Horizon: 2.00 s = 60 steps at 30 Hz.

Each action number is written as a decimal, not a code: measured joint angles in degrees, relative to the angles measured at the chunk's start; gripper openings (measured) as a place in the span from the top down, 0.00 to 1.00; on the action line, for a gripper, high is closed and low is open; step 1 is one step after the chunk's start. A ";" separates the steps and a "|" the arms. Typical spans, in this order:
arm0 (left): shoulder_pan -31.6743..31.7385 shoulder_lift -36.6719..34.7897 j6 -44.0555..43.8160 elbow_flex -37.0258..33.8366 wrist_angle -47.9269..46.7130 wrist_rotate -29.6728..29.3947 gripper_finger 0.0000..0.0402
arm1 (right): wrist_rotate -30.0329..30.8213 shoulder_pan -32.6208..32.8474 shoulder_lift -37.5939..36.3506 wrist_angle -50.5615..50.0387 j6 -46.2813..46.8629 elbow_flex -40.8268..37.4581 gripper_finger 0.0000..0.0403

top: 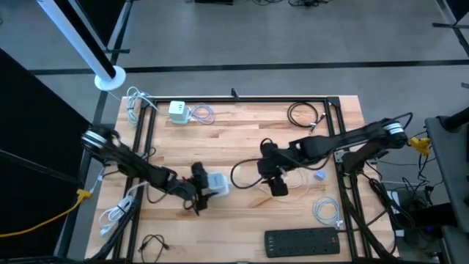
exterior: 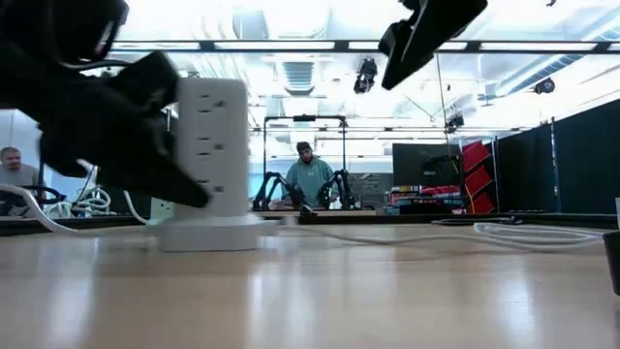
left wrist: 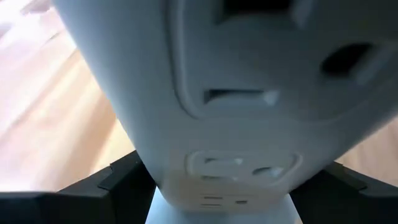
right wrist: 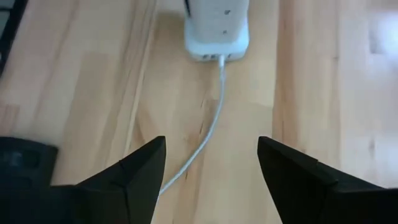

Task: Insert USB
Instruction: Insert the white charger cable into the white outlet extension

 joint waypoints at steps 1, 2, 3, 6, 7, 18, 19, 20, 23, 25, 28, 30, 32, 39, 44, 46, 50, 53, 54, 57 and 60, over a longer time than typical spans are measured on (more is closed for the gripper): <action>-0.03 -2.46 -0.58 -1.48 -1.75 -0.32 0.26 | 0.50 0.02 -0.44 -0.02 0.08 -0.02 0.43; -0.03 -4.99 -0.99 -2.72 -3.33 -0.24 0.26 | 0.64 0.01 -0.67 -0.08 0.10 -0.04 0.44; -0.03 -7.43 -1.82 -4.03 -5.03 -0.28 0.26 | 0.66 0.00 -0.75 -0.01 0.10 -0.04 0.45; -0.06 -14.15 -5.52 -7.78 -8.96 -0.31 0.26 | 0.50 0.03 -0.81 -0.02 0.12 -0.15 0.48; -0.07 -16.37 -6.48 -8.96 -9.86 -0.28 0.26 | 0.47 0.11 -0.77 -0.18 0.37 -0.22 0.48; -0.17 -33.62 -15.52 -14.20 -27.71 -0.91 0.27 | 1.35 1.37 0.59 1.65 12.22 -0.31 0.47; -0.17 -34.39 -15.92 -14.22 -28.62 -1.09 0.27 | 1.96 1.72 0.91 2.42 13.36 -0.31 0.46; -0.17 -34.98 -15.79 -14.24 -29.12 -1.02 0.27 | 2.24 1.92 1.30 3.32 14.02 -0.32 0.46; -0.17 -36.44 -12.27 -14.43 -29.91 -0.07 0.27 | 3.09 2.59 2.94 8.48 15.97 -0.33 0.45; -0.09 -36.76 -11.55 -14.44 -30.23 0.65 0.27 | 3.48 2.94 4.37 11.72 18.57 -0.33 0.44; -0.08 -36.67 -11.39 -14.36 -30.72 1.28 0.27 | 3.54 3.81 6.66 15.63 24.47 -0.33 0.42; -0.06 -36.74 -11.30 -14.34 -30.85 1.85 0.27 | 3.55 4.48 8.21 16.88 29.93 -0.33 0.42; -0.03 -36.79 -11.11 -14.34 -30.74 2.36 0.27 | 3.90 5.43 9.65 16.73 34.86 -0.33 0.42; -0.21 -38.51 -10.52 -11.06 -35.80 9.99 0.27 | 3.89 10.30 12.55 16.55 46.59 -0.35 0.48; -0.21 -38.54 -11.01 -7.45 -44.56 12.20 0.17 | 3.87 12.35 13.04 16.47 48.81 -0.35 0.50; -0.17 -38.26 -11.11 -7.16 -45.07 11.85 0.14 | 3.94 12.37 13.02 16.44 48.01 -0.35 0.51; -0.17 -37.09 -13.61 -7.32 -45.25 11.21 0.13 | 4.00 12.21 12.85 16.33 45.45 -0.35 0.50; -0.17 -36.94 -16.39 -6.70 -46.59 12.28 0.14 | 4.03 12.22 12.46 16.36 43.30 -0.35 0.50; -0.14 -36.91 -17.15 -5.95 -48.19 13.08 0.15 | 4.02 12.22 12.37 16.36 42.35 -0.35 0.51; -0.12 -36.79 -18.50 -2.37 -56.43 14.78 0.16 | 4.04 12.22 12.37 16.31 39.26 -0.35 0.50; -0.12 -36.33 -19.34 1.74 -66.05 14.87 0.18 | 4.36 12.09 12.34 16.32 35.80 -0.35 0.50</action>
